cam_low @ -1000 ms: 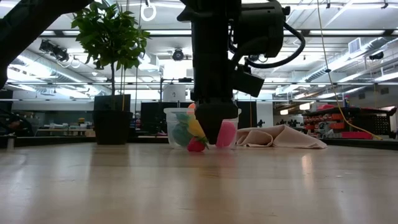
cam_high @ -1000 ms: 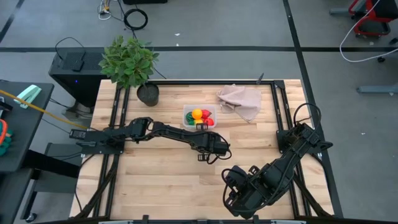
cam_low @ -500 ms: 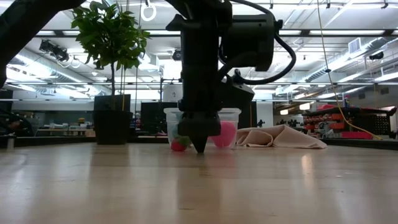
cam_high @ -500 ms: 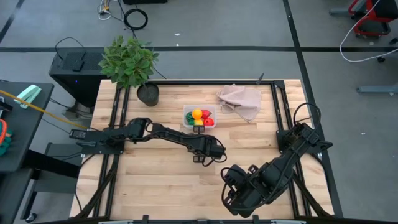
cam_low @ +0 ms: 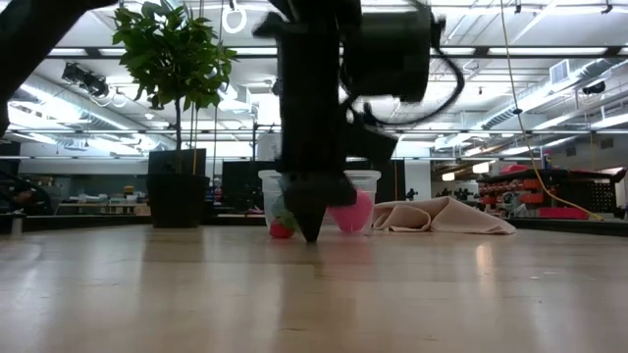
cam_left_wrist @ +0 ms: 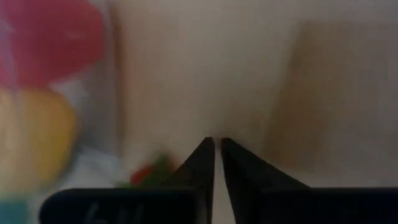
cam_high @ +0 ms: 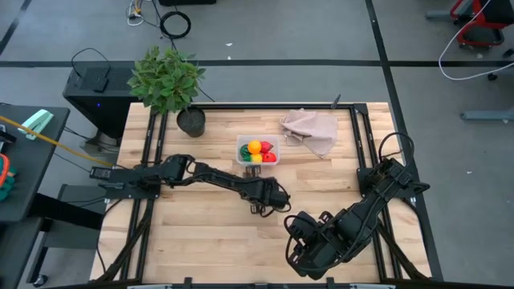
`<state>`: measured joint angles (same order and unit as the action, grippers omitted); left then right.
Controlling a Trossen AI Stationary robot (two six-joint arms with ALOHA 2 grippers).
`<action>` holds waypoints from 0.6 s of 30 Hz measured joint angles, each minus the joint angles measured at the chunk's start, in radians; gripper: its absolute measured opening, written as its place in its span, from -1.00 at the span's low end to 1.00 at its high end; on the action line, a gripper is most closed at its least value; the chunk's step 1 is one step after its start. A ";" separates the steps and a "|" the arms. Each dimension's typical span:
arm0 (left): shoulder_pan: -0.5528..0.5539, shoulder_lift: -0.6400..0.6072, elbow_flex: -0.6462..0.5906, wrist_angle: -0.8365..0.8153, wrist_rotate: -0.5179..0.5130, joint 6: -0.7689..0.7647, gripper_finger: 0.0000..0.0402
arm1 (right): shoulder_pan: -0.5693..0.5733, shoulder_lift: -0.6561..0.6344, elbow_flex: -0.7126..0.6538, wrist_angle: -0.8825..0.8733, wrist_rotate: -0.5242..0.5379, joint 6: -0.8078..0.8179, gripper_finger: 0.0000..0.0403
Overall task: Pick and placing Produce into tupperware
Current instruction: Put the red strawberry into the transparent container
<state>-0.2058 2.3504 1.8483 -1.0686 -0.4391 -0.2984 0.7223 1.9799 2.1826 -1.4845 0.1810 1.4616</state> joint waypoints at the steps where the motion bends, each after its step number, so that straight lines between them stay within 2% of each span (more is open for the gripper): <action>1: -0.009 -0.011 -0.001 -0.001 0.021 -0.036 -0.76 | 0.000 0.000 0.000 0.000 0.001 -0.003 -0.03; 3: -0.030 -0.033 -0.001 0.029 0.043 -0.112 -0.70 | 0.000 0.000 0.000 0.000 0.002 -0.006 -0.03; 7: -0.079 -0.067 0.001 0.083 0.017 -0.246 -0.61 | 0.001 0.000 0.000 -0.002 0.005 -0.010 -0.03; 14: -0.195 -0.073 -0.010 0.078 -0.188 -0.572 -0.50 | 0.016 0.000 0.000 -0.003 0.007 -0.021 -0.03; 18: -0.256 -0.073 -0.042 -0.019 -0.256 -0.748 -0.47 | 0.030 0.000 0.000 -0.004 0.039 -0.022 -0.03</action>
<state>-0.4618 2.2776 1.8066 -1.0878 -0.6951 -1.0460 0.7520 1.9800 2.1826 -1.4887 0.2204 1.4399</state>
